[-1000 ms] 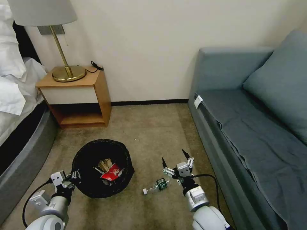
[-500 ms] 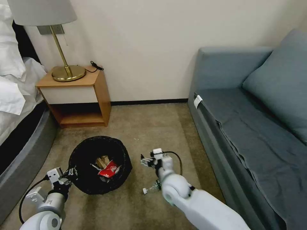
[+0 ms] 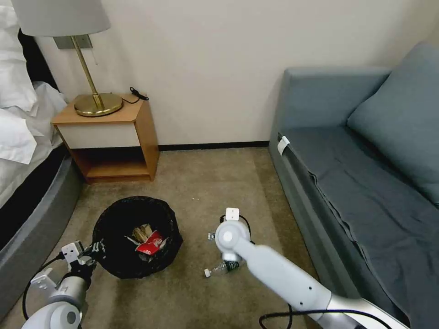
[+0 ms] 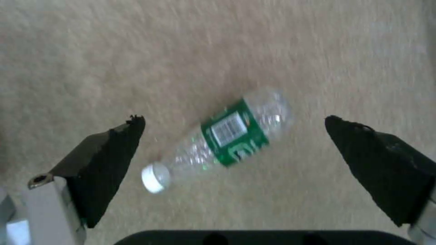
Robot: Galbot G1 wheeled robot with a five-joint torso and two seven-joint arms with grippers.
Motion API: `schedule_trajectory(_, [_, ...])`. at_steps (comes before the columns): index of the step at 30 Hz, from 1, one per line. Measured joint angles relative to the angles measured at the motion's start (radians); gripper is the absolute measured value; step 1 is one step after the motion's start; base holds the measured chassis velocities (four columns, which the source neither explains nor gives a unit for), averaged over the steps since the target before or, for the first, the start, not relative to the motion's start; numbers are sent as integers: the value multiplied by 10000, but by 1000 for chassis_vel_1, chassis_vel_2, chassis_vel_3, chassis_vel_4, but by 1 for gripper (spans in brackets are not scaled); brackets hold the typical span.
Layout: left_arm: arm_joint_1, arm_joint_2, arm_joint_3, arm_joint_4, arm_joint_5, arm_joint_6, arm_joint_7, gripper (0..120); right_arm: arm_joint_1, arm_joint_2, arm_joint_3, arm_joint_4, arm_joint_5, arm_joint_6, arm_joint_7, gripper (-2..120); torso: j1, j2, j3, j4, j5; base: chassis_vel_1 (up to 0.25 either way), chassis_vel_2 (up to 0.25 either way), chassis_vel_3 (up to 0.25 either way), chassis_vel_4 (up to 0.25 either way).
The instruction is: Pick up the trash bin, then pick up the garbage on the floor and place it into the trash bin.
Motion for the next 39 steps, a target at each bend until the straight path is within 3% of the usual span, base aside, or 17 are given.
schedule_trajectory(9, [46,45,-43,159,-125,-65,21,4,-553,837,387,-1023,-191,137,319,100,0,0,0,1,0,0,0,0,0])
schedule_trajectory(25, [44,295,-259,894,-295,-362,142,4,-734,1888,1065,-3143,-1782,559,-950,100,-1,0,0,2,0,0,0,0,0])
schedule_trajectory(39, [-19,307,-299,1137,-271,-415,167,4,-875,2222,1289,-4013,-2621,542,-1679,100,-1,1,0,1,0,0,0,0,0])
